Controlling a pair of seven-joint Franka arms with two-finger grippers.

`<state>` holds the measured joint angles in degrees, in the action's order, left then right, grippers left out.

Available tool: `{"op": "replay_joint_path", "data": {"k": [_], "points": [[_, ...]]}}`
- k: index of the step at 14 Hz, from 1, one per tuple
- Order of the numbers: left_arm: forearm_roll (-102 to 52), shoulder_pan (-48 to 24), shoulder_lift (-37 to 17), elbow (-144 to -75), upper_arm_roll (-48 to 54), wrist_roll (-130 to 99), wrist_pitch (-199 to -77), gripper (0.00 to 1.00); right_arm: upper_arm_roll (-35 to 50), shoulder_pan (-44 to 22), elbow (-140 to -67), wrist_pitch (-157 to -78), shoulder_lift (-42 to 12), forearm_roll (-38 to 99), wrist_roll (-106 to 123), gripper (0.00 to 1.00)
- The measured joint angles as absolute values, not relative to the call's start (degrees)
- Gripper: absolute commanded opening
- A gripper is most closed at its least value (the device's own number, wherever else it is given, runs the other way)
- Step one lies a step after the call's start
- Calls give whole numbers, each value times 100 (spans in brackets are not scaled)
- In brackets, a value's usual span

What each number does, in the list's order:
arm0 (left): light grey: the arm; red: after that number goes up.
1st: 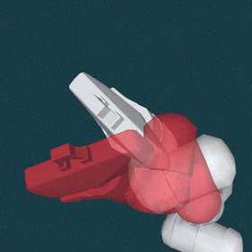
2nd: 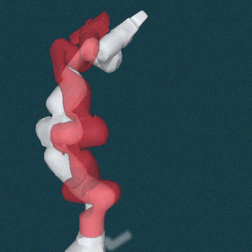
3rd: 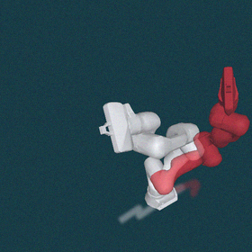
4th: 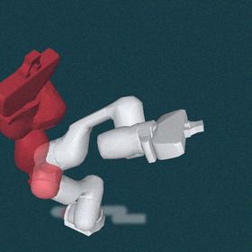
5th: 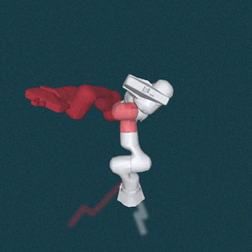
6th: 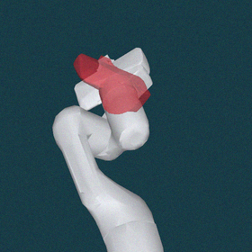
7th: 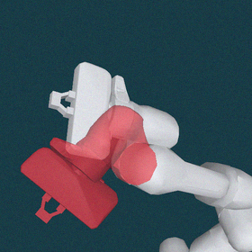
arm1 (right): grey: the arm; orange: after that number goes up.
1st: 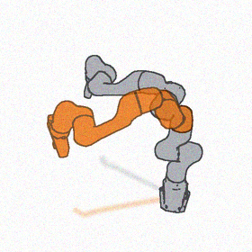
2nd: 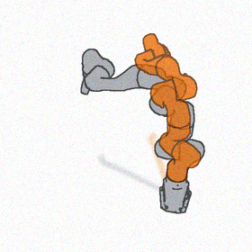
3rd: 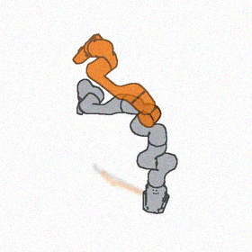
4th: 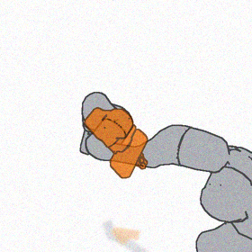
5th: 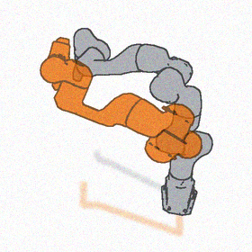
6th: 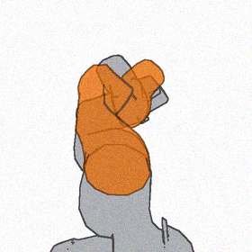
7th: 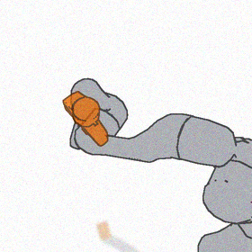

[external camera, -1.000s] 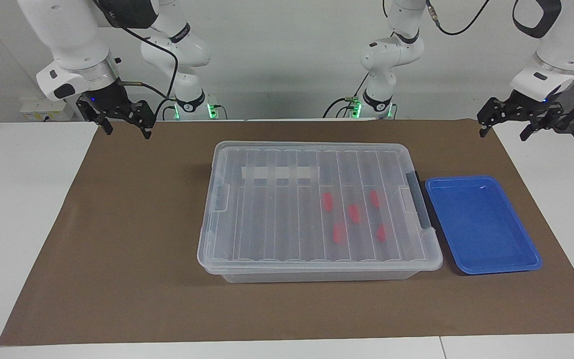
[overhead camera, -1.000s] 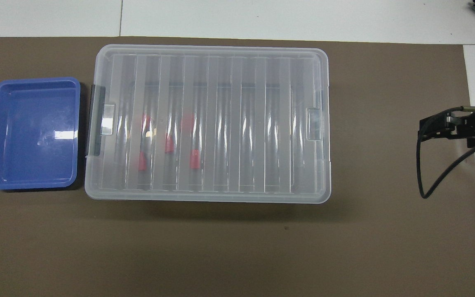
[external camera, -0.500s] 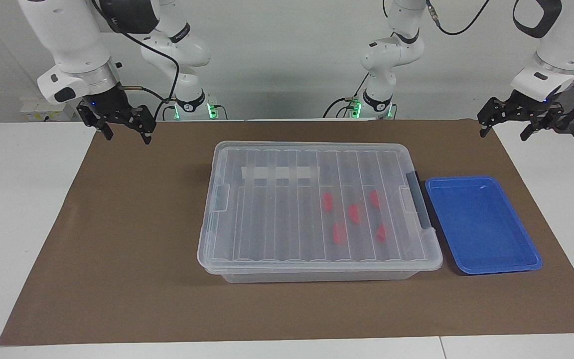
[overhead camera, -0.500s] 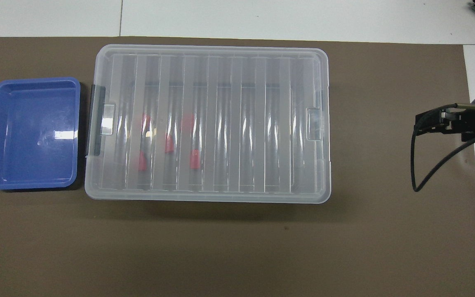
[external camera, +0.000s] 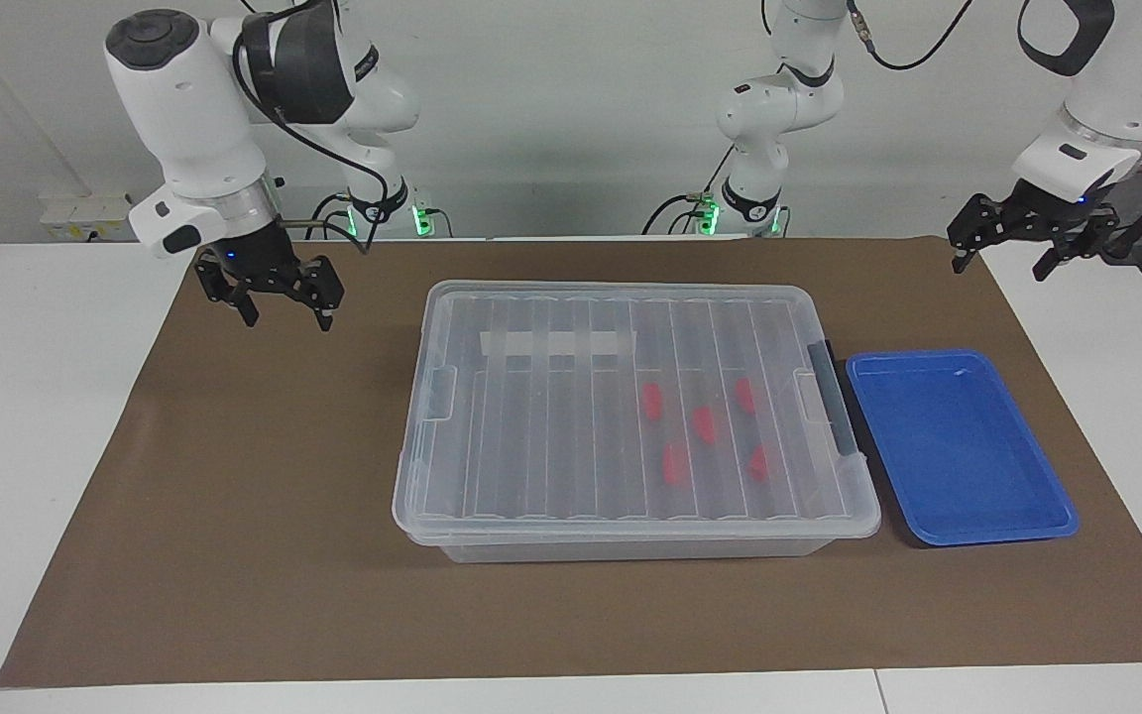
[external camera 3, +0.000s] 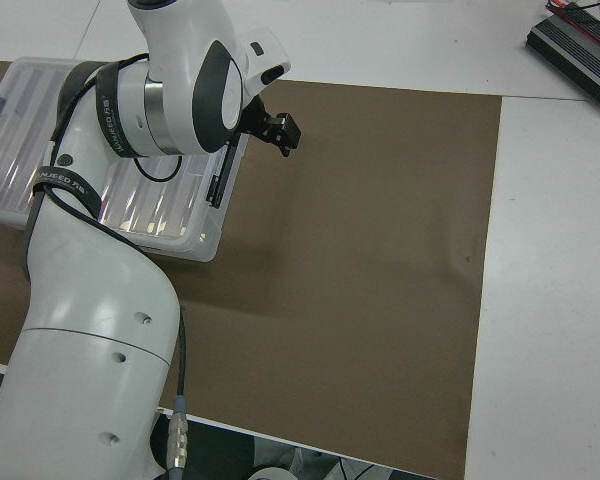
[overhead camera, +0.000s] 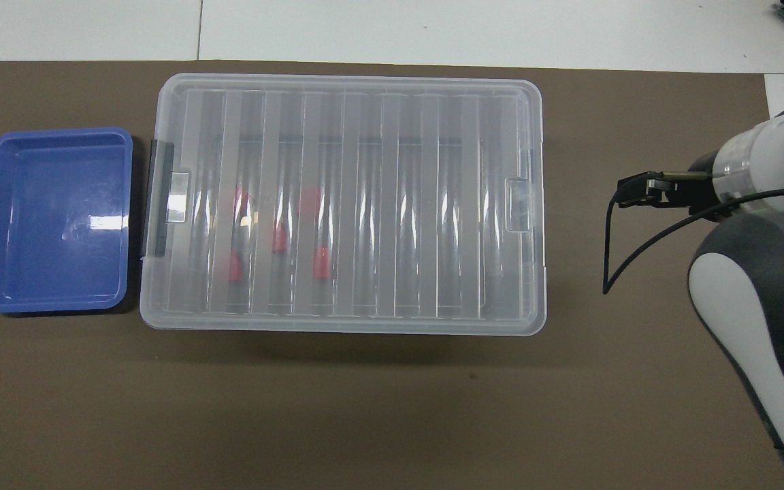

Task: Place red block in blue tray from box
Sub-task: 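Reach the right gripper to the clear lid edge while the left gripper approaches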

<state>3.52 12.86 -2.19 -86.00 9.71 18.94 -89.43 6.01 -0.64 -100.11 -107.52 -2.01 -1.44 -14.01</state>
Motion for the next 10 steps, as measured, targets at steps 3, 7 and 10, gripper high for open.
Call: {"op": "replay_joint_path", "data": {"k": [3,7,10], "points": [[352,1271,-189,-8713,974,1894,-8943,100,606,-445,-10045,-11155,-476,-143,-1637,99],[352,1173,-164,-8752,995,1894,-8943,100,609,-896,-10058,-11476,-825,-148,-2088,99],[352,1113,-163,-8753,996,1893,-8964,100,600,-941,-10080,-11510,-997,-156,-2103,98]]}}
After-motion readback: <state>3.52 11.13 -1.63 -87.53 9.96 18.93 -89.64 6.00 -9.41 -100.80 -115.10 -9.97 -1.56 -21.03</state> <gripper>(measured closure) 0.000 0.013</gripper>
